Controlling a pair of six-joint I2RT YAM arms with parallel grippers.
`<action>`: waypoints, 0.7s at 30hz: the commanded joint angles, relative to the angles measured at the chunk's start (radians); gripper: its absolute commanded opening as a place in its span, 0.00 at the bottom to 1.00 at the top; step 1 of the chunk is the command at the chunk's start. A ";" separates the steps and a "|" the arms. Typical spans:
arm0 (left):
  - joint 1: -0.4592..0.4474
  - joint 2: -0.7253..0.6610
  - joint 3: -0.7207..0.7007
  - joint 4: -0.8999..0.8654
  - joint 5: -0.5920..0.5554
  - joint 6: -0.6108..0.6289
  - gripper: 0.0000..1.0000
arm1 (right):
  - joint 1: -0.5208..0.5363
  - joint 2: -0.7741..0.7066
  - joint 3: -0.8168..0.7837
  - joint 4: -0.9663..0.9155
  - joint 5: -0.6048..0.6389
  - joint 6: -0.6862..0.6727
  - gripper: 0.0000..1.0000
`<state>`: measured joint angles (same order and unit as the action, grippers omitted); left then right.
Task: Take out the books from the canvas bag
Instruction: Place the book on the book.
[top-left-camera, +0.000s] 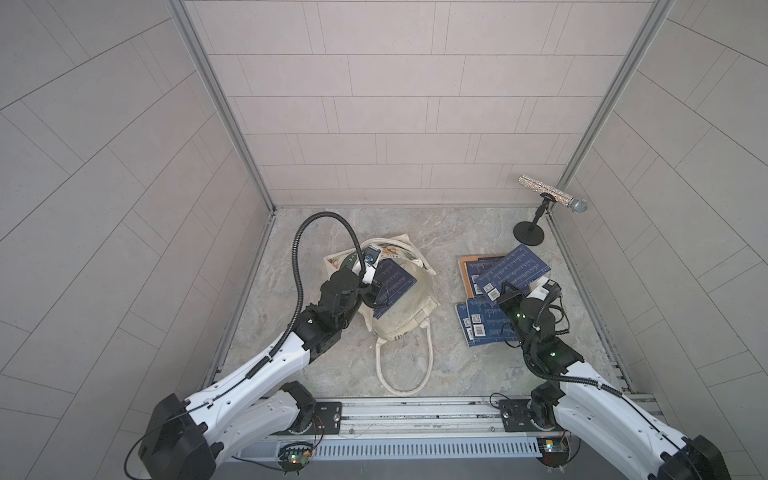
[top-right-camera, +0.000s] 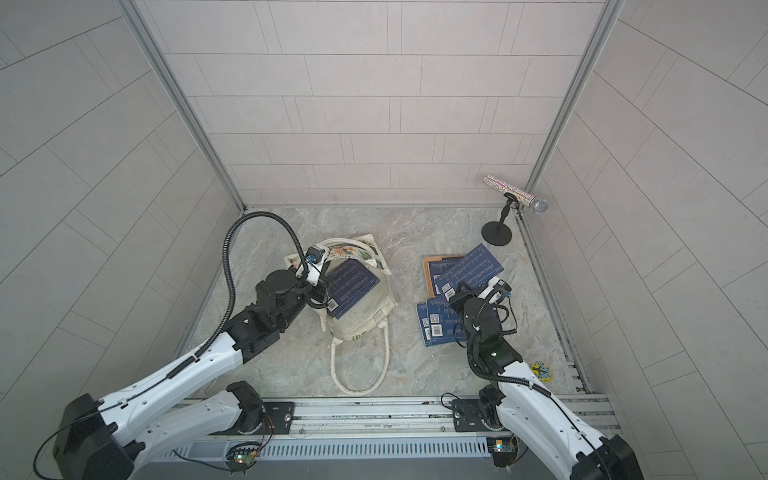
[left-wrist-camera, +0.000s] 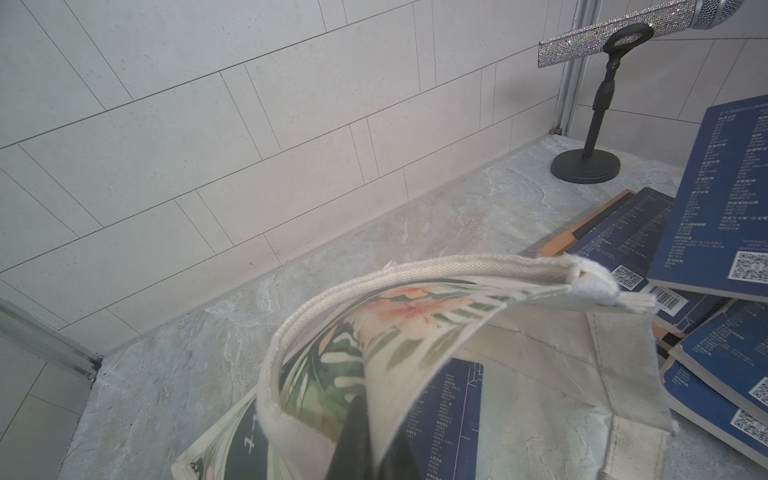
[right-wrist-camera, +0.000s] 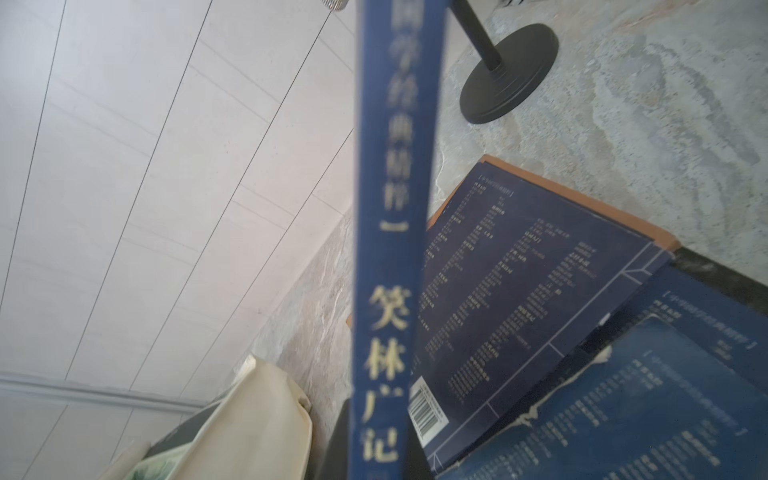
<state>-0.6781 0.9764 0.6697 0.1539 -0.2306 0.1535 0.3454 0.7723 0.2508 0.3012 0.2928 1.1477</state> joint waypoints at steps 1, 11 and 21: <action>0.008 -0.006 0.032 -0.002 0.001 -0.007 0.00 | -0.043 0.088 -0.007 0.142 -0.021 0.115 0.00; 0.008 -0.001 0.032 -0.002 0.007 -0.008 0.00 | -0.063 0.303 0.047 0.210 -0.030 0.207 0.11; 0.008 0.000 0.034 -0.001 0.017 -0.005 0.00 | -0.063 0.399 0.106 0.143 -0.049 0.305 0.39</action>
<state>-0.6762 0.9764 0.6697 0.1513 -0.2203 0.1535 0.2852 1.1698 0.3168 0.4522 0.2485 1.4105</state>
